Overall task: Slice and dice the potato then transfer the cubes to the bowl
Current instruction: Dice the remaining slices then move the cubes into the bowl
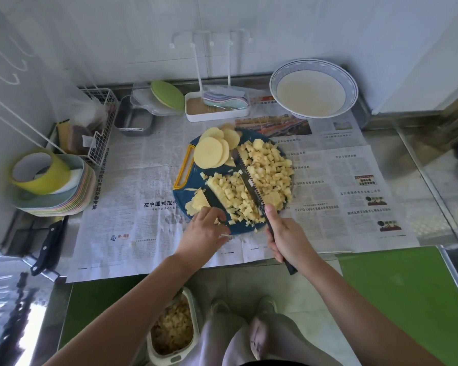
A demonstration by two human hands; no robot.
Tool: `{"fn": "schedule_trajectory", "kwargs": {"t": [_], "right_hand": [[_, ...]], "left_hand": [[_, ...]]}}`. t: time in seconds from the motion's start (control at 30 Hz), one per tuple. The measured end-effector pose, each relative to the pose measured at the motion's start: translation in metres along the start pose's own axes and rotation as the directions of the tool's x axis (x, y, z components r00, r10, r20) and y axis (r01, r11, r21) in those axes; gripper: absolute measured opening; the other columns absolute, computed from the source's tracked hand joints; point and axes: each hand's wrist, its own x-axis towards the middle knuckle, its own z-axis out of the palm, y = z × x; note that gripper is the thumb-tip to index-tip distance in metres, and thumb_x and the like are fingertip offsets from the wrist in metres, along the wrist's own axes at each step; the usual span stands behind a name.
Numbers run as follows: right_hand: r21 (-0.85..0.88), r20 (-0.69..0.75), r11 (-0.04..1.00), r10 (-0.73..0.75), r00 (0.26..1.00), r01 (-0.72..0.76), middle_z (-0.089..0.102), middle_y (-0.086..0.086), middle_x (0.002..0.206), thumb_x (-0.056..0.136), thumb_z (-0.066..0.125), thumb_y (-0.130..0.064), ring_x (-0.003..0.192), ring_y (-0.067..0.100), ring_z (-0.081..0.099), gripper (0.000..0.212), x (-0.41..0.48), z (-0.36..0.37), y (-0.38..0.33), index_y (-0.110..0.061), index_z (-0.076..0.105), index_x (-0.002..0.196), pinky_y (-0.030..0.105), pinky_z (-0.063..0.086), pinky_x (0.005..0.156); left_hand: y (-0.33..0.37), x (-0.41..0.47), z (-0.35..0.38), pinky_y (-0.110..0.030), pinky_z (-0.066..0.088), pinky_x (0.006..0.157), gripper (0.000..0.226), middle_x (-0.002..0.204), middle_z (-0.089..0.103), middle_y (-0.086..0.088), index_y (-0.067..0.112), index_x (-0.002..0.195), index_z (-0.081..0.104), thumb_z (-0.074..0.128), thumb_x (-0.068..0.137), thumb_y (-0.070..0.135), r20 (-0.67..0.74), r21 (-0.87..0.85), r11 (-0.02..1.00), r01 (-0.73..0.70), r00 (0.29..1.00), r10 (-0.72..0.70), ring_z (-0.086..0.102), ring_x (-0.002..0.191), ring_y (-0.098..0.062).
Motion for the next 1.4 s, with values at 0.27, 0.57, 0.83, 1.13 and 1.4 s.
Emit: {"fn": "schedule_trajectory", "kwargs": {"t": [0.27, 0.57, 0.83, 1.13, 1.4], "right_hand": [[0.005, -0.004, 1.0, 0.0, 1.0, 0.0, 0.037, 0.01, 0.046, 0.094, 0.025, -0.061, 0.033, 0.016, 0.036, 0.069, -0.006, 0.004, 0.004, -0.005, 0.045, 0.059, 0.025, 0.034, 0.04], [0.005, -0.014, 1.0, 0.019, 1.0, -0.019, 0.035, 0.003, 0.042, 0.091, 0.026, -0.064, 0.033, 0.016, 0.035, 0.069, -0.009, 0.005, 0.005, -0.006, 0.04, 0.057, 0.028, 0.033, 0.041], [0.006, -0.009, 1.0, 0.0, 1.0, 0.0, 0.036, 0.006, 0.044, 0.09, 0.025, -0.065, 0.034, 0.017, 0.036, 0.07, -0.01, 0.005, 0.005, -0.006, 0.043, 0.058, 0.028, 0.033, 0.042], [0.025, -0.009, 1.0, 0.013, 1.0, -0.012, 0.036, 0.003, 0.043, 0.088, 0.026, -0.066, 0.036, 0.017, 0.035, 0.068, -0.011, 0.005, 0.002, -0.007, 0.043, 0.059, 0.028, 0.034, 0.043], [0.028, -0.009, 0.999, 0.015, 1.0, -0.015, 0.037, 0.003, 0.043, 0.088, 0.026, -0.067, 0.035, 0.016, 0.035, 0.068, -0.009, 0.007, 0.001, -0.007, 0.044, 0.059, 0.029, 0.033, 0.045]], "left_hand": [[0.003, -0.01, 0.009, -0.035, 0.051, 0.067, 0.02, 0.084, 0.059, -0.004, 0.018, 0.068, 0.075, 0.091, 0.058, 0.017, 0.002, 0.014, 0.999, 0.028, 1.0, -0.029, 0.039, 0.084, -0.016], [0.001, -0.012, 0.012, -0.034, 0.049, 0.067, 0.02, 0.085, 0.057, -0.002, 0.022, 0.073, 0.075, 0.09, 0.06, 0.02, 0.029, 0.022, 0.998, 0.051, 0.998, -0.051, 0.04, 0.083, -0.014], [-0.001, -0.019, 0.012, -0.039, 0.05, 0.069, 0.025, 0.086, 0.059, -0.003, 0.017, 0.081, 0.074, 0.09, 0.061, 0.016, 0.007, 0.013, 0.988, 0.156, 0.988, -0.156, 0.059, 0.078, -0.023], [0.0, -0.022, 0.011, -0.037, 0.046, 0.076, 0.02, 0.086, 0.055, -0.001, 0.018, 0.076, 0.068, 0.086, 0.066, 0.016, 0.039, 0.004, 0.976, 0.219, 0.975, -0.219, 0.058, 0.079, -0.022], [-0.001, -0.018, 0.006, -0.034, 0.047, 0.064, 0.022, 0.068, 0.054, 0.003, 0.019, 0.068, 0.068, 0.088, 0.061, 0.013, 0.114, 0.007, 0.978, 0.208, 0.972, -0.208, 0.056, 0.06, -0.017]]}}
